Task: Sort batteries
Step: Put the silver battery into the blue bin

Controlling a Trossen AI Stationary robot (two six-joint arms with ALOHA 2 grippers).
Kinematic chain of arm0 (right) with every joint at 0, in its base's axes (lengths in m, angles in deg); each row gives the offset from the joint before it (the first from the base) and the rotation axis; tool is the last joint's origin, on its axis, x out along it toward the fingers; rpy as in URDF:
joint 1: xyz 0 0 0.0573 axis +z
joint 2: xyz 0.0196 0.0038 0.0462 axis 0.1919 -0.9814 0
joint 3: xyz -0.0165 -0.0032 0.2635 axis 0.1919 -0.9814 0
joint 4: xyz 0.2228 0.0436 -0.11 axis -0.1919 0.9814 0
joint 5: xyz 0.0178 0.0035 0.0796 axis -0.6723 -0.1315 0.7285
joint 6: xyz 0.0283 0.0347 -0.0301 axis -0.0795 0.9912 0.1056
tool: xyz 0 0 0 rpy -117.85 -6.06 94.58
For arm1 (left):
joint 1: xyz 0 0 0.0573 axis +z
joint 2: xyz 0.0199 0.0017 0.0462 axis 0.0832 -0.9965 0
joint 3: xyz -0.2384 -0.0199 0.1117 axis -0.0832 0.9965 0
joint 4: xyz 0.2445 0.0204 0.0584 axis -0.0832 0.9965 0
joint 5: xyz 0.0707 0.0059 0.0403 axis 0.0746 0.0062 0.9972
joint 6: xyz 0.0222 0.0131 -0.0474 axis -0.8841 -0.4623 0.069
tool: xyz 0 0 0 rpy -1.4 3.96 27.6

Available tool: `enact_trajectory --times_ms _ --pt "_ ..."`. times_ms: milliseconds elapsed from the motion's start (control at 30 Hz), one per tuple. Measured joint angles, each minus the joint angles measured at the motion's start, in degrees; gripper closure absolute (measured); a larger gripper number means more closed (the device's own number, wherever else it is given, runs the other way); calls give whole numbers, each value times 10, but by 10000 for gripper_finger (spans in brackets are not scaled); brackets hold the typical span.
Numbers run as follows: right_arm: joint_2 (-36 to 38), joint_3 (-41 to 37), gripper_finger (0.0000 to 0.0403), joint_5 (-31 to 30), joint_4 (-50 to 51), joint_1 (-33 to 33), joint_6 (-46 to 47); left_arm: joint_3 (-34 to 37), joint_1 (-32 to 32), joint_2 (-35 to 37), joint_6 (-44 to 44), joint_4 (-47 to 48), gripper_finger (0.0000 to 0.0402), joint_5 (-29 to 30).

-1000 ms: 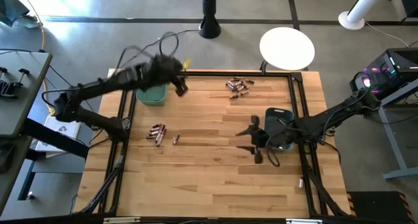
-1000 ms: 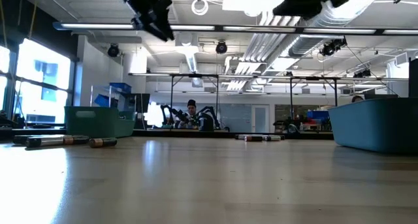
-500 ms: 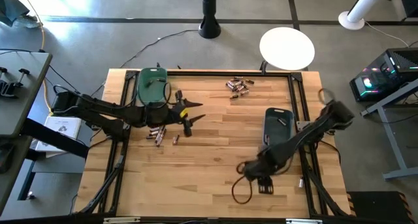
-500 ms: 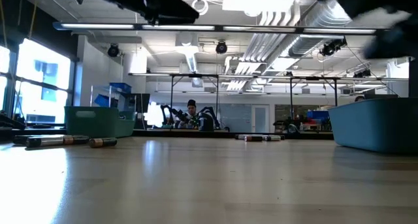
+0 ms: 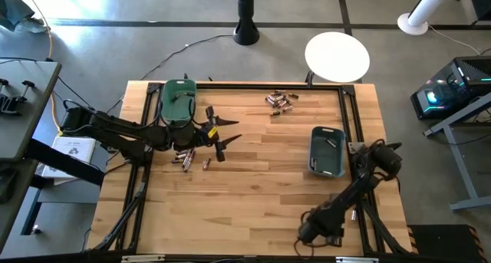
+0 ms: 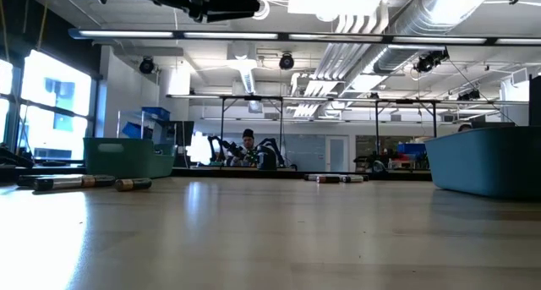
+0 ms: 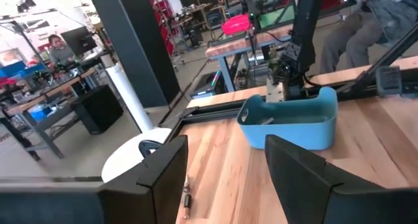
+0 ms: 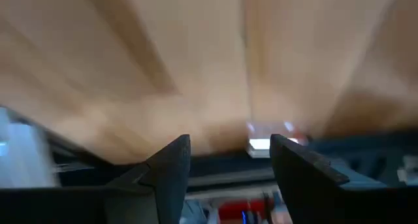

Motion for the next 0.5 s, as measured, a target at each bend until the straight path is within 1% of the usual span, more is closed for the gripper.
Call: enact_trajectory --times_ms 67,133,233,333,400,433,500 --pt "-7 0 204 1 29 11 14 0 0 0 -4 -1 204 0" --pt "-10 0 221 1 47 19 21 0 0 0 -4 -1 204 0" --pt "-10 0 270 1 58 29 33 0 0 0 -5 -2 204 0" --pt "-10 0 336 1 53 35 59 0 0 0 -5 -5 204 0" --pt "-10 -5 381 1 47 35 93 0 0 0 -5 -5 204 0" --pt "-10 -11 391 1 46 36 108 0 0 0 -4 -5 204 0" --pt "-11 -23 391 1 38 39 132 0 0 0 -5 -5 204 0"
